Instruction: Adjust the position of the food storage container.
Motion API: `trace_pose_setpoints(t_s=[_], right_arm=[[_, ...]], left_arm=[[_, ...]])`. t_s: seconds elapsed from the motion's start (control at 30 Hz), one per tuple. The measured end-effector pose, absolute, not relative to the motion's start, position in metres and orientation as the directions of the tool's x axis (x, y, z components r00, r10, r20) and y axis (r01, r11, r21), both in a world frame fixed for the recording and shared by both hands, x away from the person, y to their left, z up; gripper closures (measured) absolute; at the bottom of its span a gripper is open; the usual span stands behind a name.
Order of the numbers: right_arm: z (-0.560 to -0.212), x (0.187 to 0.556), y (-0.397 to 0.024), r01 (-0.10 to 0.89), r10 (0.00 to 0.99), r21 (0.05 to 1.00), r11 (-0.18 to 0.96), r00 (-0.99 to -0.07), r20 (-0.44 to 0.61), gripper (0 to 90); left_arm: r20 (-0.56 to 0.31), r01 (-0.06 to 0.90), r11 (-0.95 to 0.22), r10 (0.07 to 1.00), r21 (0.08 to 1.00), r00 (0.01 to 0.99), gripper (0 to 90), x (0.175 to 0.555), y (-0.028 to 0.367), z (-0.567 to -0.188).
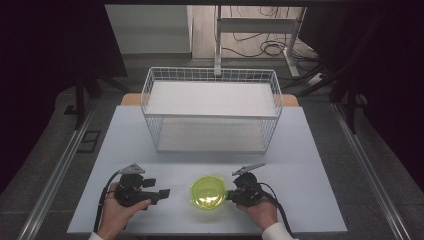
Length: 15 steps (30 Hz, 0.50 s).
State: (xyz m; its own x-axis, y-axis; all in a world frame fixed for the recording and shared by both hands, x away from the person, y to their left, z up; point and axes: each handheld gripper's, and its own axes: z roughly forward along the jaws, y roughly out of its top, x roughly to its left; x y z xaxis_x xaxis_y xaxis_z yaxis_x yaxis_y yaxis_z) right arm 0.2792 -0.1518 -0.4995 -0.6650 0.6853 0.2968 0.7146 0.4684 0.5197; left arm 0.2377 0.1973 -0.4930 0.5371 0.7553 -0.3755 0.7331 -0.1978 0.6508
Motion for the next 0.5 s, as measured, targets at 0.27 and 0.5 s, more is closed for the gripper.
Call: trace_pose_setpoints(t_s=[0.27,0.5], right_arm=[[-0.481,0.282,-0.186,0.719,0.709,0.575,0.391,-0.633,0.311,88.8],[-0.473,0.275,-0.207,0.692,0.702,0.627,0.358,-0.642,0.308,66.0]], left_arm=[[-0.374,0.733,-0.194,0.759,0.652,0.533,24.1,0.238,0.197,-0.493],[-0.365,0.713,-0.172,0.764,0.679,0.532,24.4,0.235,0.194,-0.487]])
